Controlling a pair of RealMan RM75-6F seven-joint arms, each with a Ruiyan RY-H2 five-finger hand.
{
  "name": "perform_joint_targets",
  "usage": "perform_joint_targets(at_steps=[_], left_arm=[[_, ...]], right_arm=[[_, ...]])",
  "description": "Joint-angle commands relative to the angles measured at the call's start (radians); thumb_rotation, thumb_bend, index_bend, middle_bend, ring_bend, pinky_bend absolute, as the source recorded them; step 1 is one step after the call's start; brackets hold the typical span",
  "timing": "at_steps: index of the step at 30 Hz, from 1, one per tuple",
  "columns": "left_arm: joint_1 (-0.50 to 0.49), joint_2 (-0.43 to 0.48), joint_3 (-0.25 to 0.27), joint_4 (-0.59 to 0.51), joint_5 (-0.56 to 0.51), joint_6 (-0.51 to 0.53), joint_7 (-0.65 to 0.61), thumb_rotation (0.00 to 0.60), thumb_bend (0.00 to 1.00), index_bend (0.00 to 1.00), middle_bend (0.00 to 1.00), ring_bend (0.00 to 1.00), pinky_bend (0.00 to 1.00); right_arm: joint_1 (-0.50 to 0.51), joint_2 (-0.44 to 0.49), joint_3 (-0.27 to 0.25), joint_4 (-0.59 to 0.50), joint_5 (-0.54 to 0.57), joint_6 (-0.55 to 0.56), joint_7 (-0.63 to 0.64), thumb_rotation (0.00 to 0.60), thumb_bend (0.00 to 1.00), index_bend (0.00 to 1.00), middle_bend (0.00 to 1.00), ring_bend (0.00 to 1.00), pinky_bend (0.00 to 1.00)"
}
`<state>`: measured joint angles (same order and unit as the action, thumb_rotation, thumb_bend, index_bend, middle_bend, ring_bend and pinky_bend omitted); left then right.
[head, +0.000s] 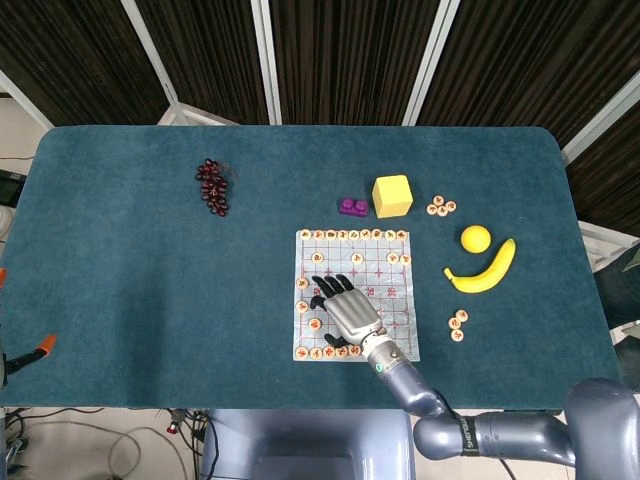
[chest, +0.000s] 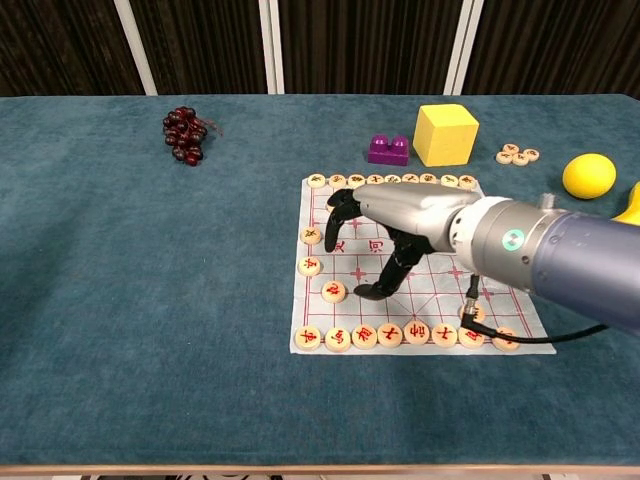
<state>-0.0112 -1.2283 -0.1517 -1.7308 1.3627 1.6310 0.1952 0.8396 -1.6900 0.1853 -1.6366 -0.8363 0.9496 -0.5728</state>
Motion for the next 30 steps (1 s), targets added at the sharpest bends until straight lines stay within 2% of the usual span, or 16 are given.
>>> perform_joint_targets(at_steps=[1, 12, 30], left_arm=[[0.0, 0.0, 0.0, 0.0, -0.001, -0.001, -0.001, 0.6, 0.03, 0.04, 0.0, 0.0, 0.04], [-0.001, 0.001, -0.001, 0.001, -0.003, 0.0, -0.002, 0.6, 0.03, 0.04, 0.0, 0.0, 0.04], [-0.002, 0.0, -0.001, 0.003, -0.004, -0.001, -0.001, 0.6, 0.03, 0.04, 0.0, 0.0, 0.04]], right_arm=[[0.012, -0.029, -0.002, 0.028, 0.024, 0.011, -0.011, 0.6, 0.37, 0.35, 0.0, 0.0, 0.04], [0.028, -0.056, -0.004, 0.08, 0.049, 0.011, -0.011, 0.6, 0.37, 0.41, 0.0, 0.0, 0.04], [0.044, -0.088, -0.005, 0.128, 0.063, 0.012, -0.014, 0.6, 0.37, 0.45, 0.0, 0.0, 0.04]])
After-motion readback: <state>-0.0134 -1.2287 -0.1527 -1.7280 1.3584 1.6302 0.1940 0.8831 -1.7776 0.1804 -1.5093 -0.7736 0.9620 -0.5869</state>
